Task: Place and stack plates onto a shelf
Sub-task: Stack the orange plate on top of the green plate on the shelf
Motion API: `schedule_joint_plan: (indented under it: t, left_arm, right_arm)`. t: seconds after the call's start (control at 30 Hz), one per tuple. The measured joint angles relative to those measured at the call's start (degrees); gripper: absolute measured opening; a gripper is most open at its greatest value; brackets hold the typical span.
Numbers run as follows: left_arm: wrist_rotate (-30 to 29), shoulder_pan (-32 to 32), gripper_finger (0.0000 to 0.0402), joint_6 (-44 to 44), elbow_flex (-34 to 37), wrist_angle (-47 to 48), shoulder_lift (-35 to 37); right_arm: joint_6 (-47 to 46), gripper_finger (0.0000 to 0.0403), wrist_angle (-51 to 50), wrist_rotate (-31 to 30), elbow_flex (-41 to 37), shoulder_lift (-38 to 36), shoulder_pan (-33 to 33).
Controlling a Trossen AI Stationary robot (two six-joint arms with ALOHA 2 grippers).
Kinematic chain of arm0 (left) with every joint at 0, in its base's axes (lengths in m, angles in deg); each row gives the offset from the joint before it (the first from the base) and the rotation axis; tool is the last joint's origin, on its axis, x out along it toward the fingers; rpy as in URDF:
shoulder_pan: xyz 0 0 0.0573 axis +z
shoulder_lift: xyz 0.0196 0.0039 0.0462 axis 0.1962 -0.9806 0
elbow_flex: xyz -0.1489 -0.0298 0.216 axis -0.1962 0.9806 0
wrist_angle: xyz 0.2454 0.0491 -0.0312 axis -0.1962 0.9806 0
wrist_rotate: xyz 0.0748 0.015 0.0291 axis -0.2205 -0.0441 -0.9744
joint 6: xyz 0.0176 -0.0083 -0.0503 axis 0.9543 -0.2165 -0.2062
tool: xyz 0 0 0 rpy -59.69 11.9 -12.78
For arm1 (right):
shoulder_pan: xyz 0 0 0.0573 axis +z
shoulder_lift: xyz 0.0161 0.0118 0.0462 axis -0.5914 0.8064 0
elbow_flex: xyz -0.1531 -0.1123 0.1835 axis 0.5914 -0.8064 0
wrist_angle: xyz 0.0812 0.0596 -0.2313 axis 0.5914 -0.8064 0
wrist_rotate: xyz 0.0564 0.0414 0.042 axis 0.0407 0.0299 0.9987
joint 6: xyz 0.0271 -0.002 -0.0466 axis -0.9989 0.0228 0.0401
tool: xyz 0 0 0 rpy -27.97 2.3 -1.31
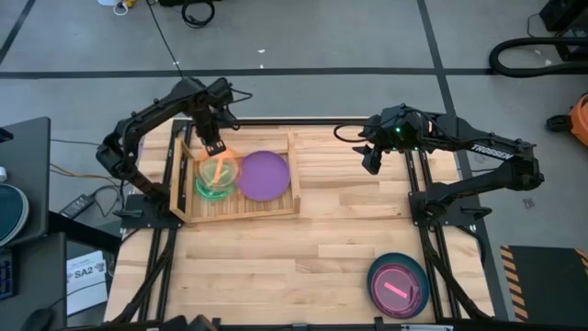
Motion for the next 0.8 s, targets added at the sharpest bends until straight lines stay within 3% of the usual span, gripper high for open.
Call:
schedule_joint_plan:
  t: [0.33,0.8]
  left_arm:
    - [-0.70,3.82,0.0002,0.15,6.08,-1.88,0.00]
    - [-5.37,3.97,0.0005,-1.55,11.07,-8.63,0.00]
  right_arm:
    - [0.00,0.0226,-0.01,-0.01,0.00,0.00,0.00]
    - [0.00,0.0226,0.03,-0.01,0.00,0.00,-0.02]
